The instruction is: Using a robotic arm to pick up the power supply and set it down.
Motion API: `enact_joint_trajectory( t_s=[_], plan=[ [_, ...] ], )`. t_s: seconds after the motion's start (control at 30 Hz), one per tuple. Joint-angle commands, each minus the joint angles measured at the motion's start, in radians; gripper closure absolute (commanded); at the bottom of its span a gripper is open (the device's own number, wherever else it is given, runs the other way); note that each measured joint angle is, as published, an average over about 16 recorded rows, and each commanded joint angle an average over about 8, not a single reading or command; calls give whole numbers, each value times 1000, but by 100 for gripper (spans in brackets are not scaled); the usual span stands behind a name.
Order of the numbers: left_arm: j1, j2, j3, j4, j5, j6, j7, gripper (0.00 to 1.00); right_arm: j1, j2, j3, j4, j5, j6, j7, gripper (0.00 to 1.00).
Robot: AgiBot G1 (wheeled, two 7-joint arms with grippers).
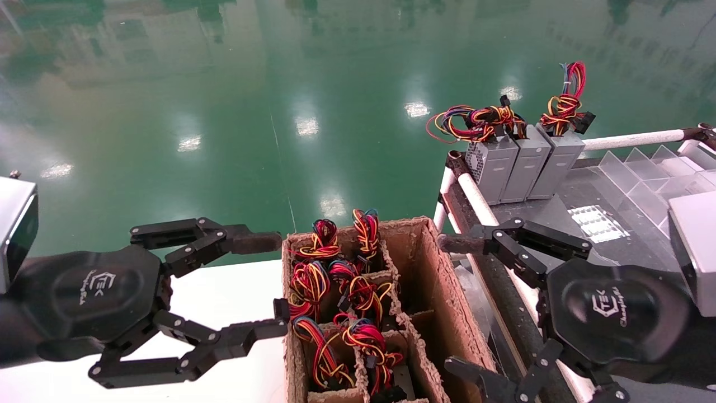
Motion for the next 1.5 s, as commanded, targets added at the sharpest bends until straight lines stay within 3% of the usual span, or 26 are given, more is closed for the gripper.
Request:
enact_joint_trajectory(
  t_s=[0.03, 0.63, 0.8, 0.97, 1.23, 1.5],
  plan=[
    [0, 0, 0, 0, 0, 0, 0, 100, 0, 0, 0, 0, 0, 0, 0, 0],
    [0, 0, 0, 0, 0, 0, 0, 100, -10, 9, -2, -29, -32, 26, -14, 0],
    [0, 0, 0, 0, 0, 0, 0, 100, -5, -3, -35, -59, -97, 47, 2, 0],
    [0, 0, 0, 0, 0, 0, 0, 98, 45, -55, -121, -71, -228, 50, 55, 0],
    [0, 0, 0, 0, 0, 0, 0, 1, 129, -166, -246, -77, -389, -4, 105, 0],
    [0, 0, 0, 0, 0, 0, 0, 0, 148, -237, -304, -62, -438, -41, 98, 0]
  ],
)
